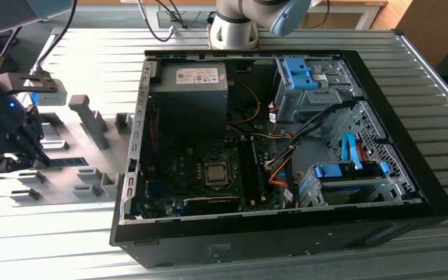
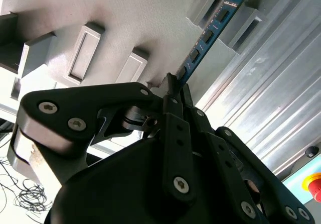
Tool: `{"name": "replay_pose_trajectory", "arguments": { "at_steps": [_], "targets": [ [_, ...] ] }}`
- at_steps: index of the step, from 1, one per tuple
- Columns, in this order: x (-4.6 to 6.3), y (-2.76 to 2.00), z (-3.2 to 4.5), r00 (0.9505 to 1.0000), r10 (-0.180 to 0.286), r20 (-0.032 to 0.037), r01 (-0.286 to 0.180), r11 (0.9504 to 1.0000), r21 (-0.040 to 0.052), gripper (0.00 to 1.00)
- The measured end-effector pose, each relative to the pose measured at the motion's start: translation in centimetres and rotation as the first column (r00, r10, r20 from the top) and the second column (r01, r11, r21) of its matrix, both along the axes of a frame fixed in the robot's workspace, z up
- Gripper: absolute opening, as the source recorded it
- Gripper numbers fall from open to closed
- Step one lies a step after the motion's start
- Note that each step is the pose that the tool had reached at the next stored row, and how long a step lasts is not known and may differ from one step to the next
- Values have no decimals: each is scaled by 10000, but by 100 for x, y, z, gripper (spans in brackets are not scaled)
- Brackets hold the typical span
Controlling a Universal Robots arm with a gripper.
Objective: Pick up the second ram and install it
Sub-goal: 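Pick up the second ram and move it above second insertion slot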
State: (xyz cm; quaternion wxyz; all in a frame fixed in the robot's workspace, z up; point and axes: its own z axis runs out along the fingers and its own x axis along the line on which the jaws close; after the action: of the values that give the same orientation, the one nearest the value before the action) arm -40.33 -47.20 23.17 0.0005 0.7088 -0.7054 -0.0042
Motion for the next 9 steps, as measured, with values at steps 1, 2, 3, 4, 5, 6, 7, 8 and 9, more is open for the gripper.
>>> {"name": "replay_pose_trajectory", "arguments": {
  "at_steps": [1,2,3,4,5,6,7,8,9],
  "targets": [
    [0,0,4,10000,1,0,-1,10000,0,14],
    [0,0,8,10000,0,0,0,10000,0,14],
    [0,0,12,10000,1,0,-1,10000,0,14],
    [0,0,16,10000,0,0,0,10000,0,14],
    [0,0,20,10000,0,0,0,10000,0,14],
    [0,0,23,10000,1,0,-1,10000,0,14],
    [0,0,26,10000,0,1,0,10000,0,14],
    [0,0,29,10000,0,1,0,10000,0,14],
    [0,0,32,10000,0,0,0,10000,-1,14]
  ]
}}
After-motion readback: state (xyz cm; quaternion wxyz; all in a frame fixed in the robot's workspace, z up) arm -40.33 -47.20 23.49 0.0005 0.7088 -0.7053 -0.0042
